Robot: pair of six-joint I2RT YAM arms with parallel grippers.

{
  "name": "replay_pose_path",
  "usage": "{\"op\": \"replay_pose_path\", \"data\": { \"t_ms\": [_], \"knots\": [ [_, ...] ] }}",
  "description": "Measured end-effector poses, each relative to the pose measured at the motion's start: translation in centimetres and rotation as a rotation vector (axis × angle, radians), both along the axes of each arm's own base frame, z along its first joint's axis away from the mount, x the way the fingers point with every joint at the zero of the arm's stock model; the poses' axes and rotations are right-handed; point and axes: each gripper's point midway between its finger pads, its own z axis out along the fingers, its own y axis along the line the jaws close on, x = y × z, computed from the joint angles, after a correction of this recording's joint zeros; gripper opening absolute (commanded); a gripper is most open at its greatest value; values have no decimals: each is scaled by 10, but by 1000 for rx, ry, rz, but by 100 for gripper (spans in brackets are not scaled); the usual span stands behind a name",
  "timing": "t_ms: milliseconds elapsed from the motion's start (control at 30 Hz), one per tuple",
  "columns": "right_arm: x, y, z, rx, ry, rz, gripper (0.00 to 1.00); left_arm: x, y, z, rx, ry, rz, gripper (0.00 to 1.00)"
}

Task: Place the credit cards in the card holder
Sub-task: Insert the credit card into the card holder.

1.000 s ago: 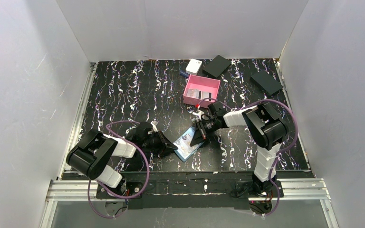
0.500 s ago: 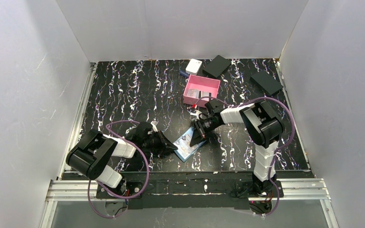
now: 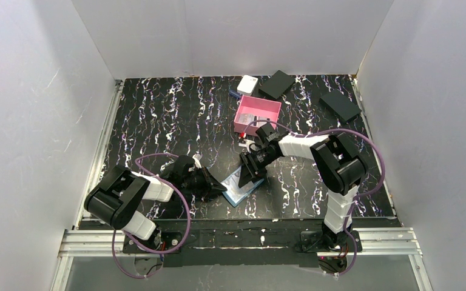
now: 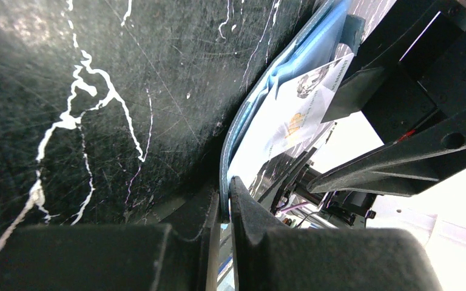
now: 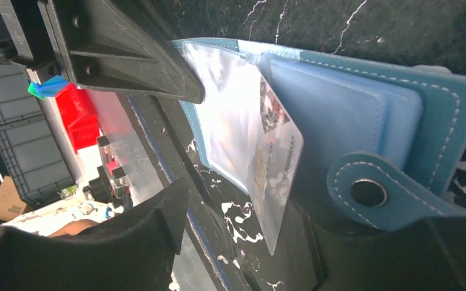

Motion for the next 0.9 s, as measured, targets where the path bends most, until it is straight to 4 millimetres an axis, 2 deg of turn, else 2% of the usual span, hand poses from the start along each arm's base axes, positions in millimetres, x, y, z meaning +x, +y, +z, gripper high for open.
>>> {"op": "replay_pose_path", "data": {
  "t_ms": [233,367,500,667,900],
  "knots": [
    [1,-3,0,-32,-10,-2,59,0,0,0,1,-3,-3,0],
    [1,-4,-1,-39,-14,-1,54,0,0,0,2,-6,-6,0],
    [2,-6,-4,-55,-26,-3,41,0,0,0,5,-13,-14,0],
    [4,-8,-11,-76,-37,-3,19,1,0,0,16,-12,-36,0],
    [0,-6,-13,-57,5,2,8,2,5,1,69,-10,-73,0]
  ]
}}
